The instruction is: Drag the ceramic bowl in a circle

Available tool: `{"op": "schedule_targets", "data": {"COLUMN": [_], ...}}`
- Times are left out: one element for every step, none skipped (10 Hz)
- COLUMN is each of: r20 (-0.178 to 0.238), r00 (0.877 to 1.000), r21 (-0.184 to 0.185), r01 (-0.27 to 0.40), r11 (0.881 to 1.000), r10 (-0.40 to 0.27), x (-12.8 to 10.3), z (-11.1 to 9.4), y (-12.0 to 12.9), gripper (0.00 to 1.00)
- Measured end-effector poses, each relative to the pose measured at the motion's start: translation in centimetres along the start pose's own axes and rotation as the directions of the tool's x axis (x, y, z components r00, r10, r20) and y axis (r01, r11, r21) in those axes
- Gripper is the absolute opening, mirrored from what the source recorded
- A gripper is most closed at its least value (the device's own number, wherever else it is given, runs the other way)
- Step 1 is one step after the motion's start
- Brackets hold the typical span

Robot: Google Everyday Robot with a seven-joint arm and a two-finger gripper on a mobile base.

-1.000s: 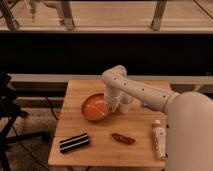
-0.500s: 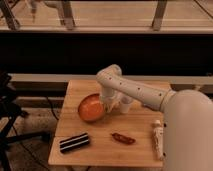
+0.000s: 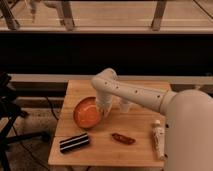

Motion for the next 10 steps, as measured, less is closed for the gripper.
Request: {"op": "schedule_targets", "data": {"r20": [0.0,0.001,0.009,0.012,0.015,0.016,0.018,0.019,0.02,0.019], "r00": [1.0,0.999,0.997,0.995,0.993,0.99,0.985,0.982,0.98,0.979], "r21": [0.005,0.009,0.015,0.015,0.02,0.024,0.029,0.04,0.049,0.056], "r01": [0.026,0.055,0.077,0.094,0.12,0.143,0.171,0.185,0.196,0.2], "r11": [1.0,0.998,0.997,0.995,0.993,0.989,0.985,0.982,0.979,0.978], "r10": [-0.026,-0.055,-0.077,-0.094,-0.12,-0.144,-0.171,-0.186,-0.197,-0.202], "x": [0.1,0.3,0.7,1.5,2.2,2.9,4.1,5.1,5.6,6.2], "z": [0.0,0.0,0.3,0.7,1.0,1.1,1.4,1.5,1.5,1.6], "y": [-1.0,-2.3,-3.0,-3.3,-4.4,-5.4,-6.4,-7.1,-7.7,-8.4], "gripper": [0.02,0.02,0.02,0.02,0.02,0.02,0.02,0.02,0.02,0.02]}}
